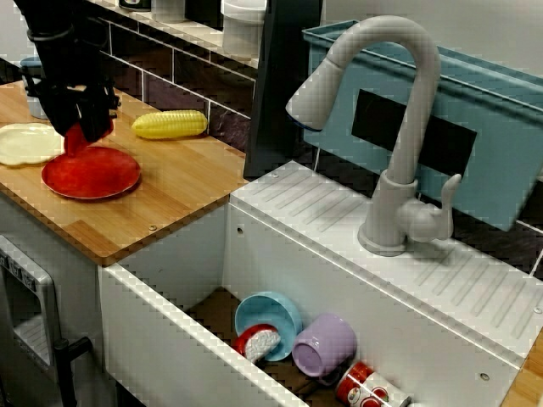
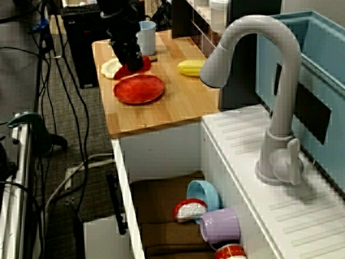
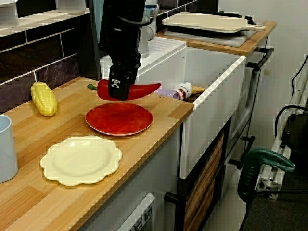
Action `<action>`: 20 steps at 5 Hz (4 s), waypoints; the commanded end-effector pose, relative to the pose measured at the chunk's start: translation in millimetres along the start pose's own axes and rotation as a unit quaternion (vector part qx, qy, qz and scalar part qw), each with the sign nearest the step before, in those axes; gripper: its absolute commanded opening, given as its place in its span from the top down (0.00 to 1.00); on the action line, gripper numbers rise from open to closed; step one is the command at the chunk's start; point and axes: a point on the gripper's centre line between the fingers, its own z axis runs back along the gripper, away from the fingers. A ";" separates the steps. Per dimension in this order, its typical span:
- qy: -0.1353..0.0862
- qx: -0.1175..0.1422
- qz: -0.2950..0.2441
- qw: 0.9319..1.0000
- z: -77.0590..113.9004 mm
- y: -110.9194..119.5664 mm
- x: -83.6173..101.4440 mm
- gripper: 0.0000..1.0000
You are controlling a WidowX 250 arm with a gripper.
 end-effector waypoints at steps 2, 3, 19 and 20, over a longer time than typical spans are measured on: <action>-0.001 0.029 0.022 0.999 -4.7 8.7 -7.5 0.00; 0.004 0.024 0.025 0.999 -1.6 15.2 -7.2 0.00; -0.019 0.045 -0.254 0.966 45.5 123.2 89.5 0.00; -0.018 0.048 -0.253 0.966 46.9 122.5 95.3 0.00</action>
